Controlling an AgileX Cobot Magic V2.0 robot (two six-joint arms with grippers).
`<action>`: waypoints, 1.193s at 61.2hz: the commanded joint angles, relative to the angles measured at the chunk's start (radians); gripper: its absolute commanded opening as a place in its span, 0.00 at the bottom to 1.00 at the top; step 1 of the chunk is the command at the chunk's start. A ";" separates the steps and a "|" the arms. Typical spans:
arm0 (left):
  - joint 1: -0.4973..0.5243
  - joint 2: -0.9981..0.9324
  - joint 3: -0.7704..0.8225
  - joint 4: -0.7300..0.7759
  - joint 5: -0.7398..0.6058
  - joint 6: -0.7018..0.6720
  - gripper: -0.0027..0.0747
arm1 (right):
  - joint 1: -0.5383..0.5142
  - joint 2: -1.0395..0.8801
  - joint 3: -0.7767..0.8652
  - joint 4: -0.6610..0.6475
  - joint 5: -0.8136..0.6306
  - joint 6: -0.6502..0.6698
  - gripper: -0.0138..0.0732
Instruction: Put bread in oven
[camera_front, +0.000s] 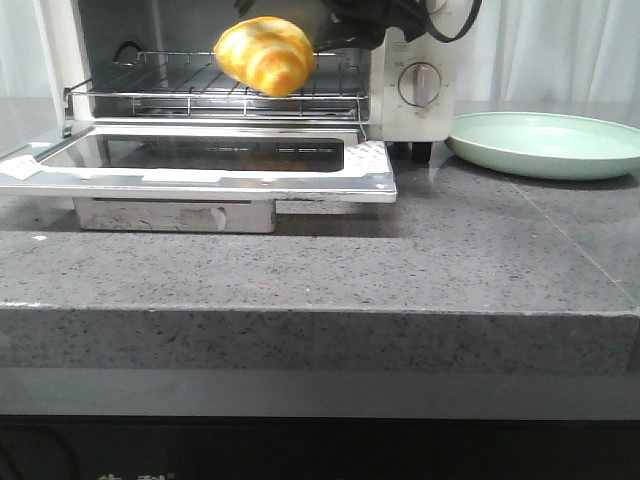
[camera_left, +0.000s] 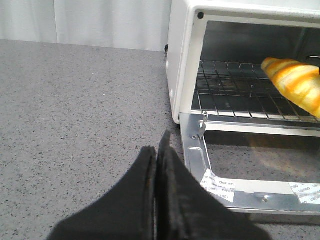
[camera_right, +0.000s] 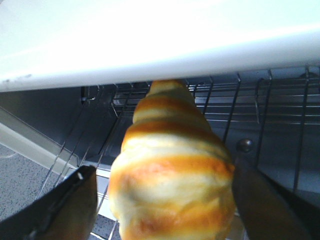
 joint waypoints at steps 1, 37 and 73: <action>0.002 0.004 -0.030 -0.001 -0.076 -0.010 0.01 | 0.001 -0.050 -0.038 0.002 -0.066 -0.010 0.85; 0.002 0.004 -0.030 0.000 -0.076 -0.010 0.01 | -0.037 -0.311 0.083 -0.112 0.177 -0.010 0.47; 0.002 0.004 -0.030 0.000 -0.076 -0.010 0.01 | -0.371 -0.813 0.334 -0.468 0.448 -0.010 0.08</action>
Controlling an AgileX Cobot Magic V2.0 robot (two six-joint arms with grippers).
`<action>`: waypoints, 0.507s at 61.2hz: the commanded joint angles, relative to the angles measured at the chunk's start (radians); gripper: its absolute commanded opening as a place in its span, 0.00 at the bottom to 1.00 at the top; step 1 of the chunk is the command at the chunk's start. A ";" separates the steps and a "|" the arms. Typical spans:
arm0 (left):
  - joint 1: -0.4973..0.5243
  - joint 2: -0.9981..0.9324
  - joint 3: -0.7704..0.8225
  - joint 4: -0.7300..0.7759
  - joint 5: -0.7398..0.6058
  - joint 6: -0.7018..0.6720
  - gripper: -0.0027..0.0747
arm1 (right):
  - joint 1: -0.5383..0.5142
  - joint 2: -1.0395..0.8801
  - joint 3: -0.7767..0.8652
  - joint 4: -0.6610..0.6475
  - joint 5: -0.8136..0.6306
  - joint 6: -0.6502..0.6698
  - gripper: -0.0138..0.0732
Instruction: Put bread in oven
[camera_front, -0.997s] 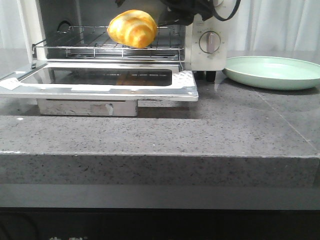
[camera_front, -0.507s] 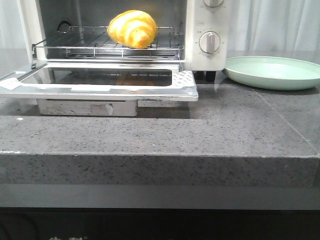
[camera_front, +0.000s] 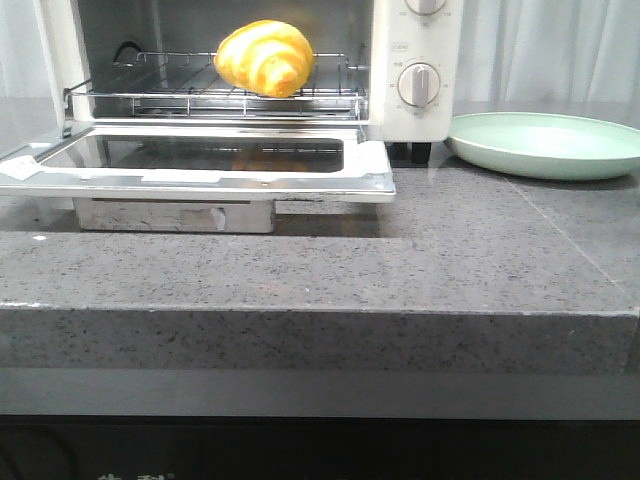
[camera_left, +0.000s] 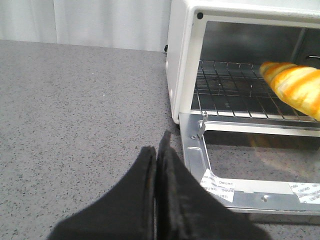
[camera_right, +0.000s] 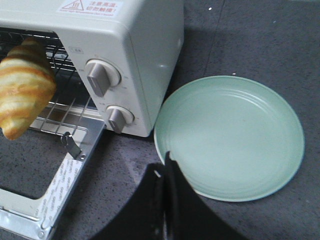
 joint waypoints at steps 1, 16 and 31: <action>0.002 0.004 -0.030 0.000 -0.076 -0.010 0.01 | -0.007 -0.139 0.067 -0.021 -0.120 -0.008 0.08; 0.002 0.004 -0.030 0.000 -0.076 -0.010 0.01 | -0.007 -0.468 0.383 -0.021 -0.226 -0.008 0.08; 0.002 0.004 -0.030 0.000 -0.076 -0.010 0.01 | -0.007 -0.738 0.545 -0.010 -0.213 -0.008 0.08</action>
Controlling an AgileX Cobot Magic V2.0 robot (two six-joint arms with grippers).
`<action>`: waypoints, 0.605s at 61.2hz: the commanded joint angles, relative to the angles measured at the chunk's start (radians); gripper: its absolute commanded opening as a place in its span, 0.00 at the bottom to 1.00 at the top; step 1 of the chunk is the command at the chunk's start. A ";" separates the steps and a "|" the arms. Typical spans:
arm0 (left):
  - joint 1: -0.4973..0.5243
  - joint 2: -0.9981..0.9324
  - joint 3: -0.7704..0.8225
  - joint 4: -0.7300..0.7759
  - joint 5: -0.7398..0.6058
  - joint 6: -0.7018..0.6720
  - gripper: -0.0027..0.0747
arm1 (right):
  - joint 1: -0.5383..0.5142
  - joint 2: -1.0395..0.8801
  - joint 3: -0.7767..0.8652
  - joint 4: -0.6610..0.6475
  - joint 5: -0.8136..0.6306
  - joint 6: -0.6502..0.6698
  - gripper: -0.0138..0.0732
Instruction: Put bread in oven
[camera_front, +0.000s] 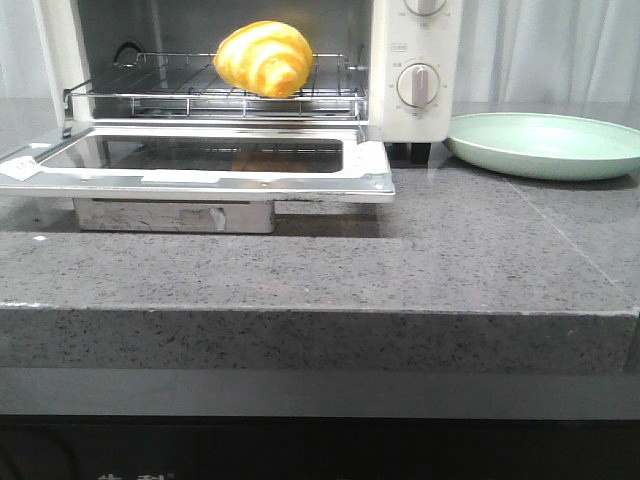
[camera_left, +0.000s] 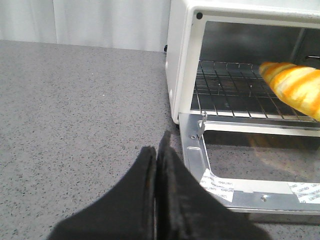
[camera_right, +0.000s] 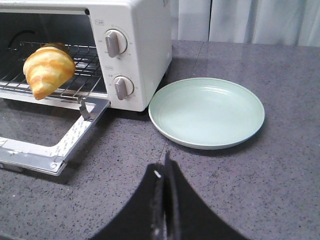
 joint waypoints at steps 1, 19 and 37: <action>0.002 0.004 -0.030 0.000 -0.076 -0.010 0.01 | -0.007 -0.058 0.003 0.001 -0.066 -0.007 0.08; 0.002 0.004 -0.030 0.000 -0.076 -0.010 0.01 | -0.007 -0.100 0.017 0.001 -0.031 -0.007 0.08; 0.002 0.004 -0.030 0.000 -0.076 -0.010 0.01 | -0.007 -0.100 0.017 0.001 -0.031 -0.007 0.08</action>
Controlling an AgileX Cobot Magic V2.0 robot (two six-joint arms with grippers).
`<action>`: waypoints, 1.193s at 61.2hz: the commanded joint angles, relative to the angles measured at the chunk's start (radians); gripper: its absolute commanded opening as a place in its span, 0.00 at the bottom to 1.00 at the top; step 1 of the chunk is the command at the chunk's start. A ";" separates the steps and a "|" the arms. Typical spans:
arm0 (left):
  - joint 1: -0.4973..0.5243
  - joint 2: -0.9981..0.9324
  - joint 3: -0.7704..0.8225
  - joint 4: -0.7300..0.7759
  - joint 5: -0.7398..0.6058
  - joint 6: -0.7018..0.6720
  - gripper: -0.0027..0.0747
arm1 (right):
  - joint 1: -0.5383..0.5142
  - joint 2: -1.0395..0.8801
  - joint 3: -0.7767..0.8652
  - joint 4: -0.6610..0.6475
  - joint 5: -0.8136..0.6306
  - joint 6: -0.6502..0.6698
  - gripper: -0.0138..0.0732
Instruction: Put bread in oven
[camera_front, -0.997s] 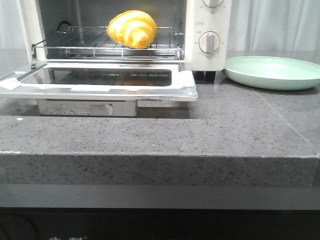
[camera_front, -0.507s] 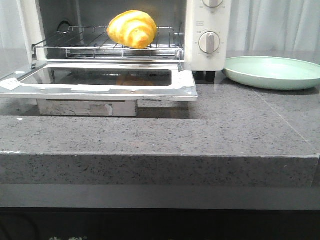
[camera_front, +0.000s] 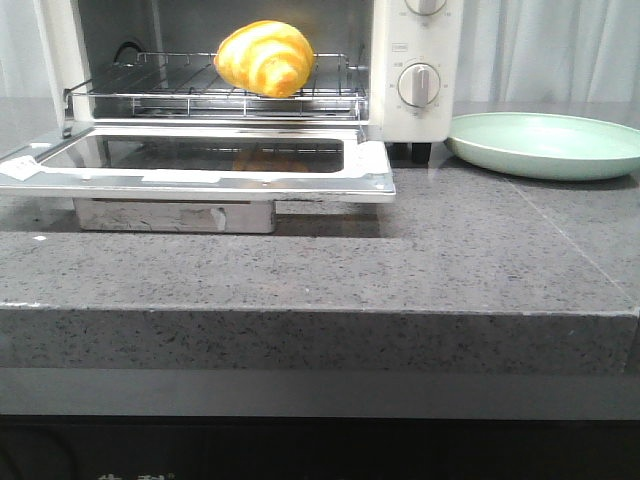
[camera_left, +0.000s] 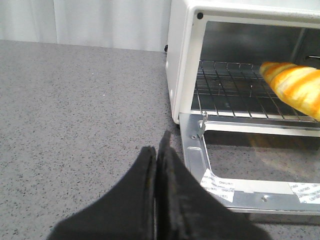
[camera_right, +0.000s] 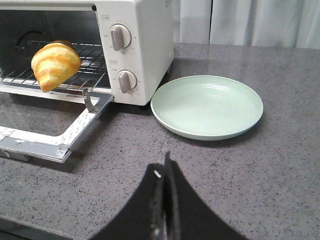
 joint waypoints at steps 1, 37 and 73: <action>0.002 0.004 -0.027 0.000 -0.078 -0.010 0.01 | -0.007 0.008 -0.025 0.001 -0.076 -0.007 0.08; 0.105 -0.513 0.413 -0.008 -0.083 -0.010 0.01 | -0.007 0.008 -0.025 0.001 -0.076 -0.007 0.08; 0.107 -0.517 0.465 -0.008 -0.114 -0.010 0.01 | -0.007 0.008 -0.025 0.001 -0.076 -0.007 0.08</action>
